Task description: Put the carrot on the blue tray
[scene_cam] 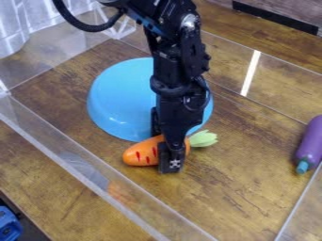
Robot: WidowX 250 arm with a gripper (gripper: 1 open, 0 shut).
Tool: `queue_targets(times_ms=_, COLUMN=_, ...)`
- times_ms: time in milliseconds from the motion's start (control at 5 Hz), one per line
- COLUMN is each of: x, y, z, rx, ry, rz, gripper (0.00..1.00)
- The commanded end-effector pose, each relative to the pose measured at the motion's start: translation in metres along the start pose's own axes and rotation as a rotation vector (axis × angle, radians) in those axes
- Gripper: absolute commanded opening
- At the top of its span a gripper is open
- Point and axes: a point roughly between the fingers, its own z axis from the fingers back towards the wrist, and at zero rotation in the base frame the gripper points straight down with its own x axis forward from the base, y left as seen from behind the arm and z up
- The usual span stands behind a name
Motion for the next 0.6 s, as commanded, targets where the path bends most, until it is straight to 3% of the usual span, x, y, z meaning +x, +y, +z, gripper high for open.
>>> queue_targets(times_ms=0, x=-0.0045, y=0.0107, z=0.0041, rx=0.009, ry=-0.014, rz=0.032, gripper=0.0)
queue_targets(times_ms=400, x=-0.006, y=0.0116, z=0.0039, rx=0.001, ry=-0.01, rz=0.038, gripper=0.0)
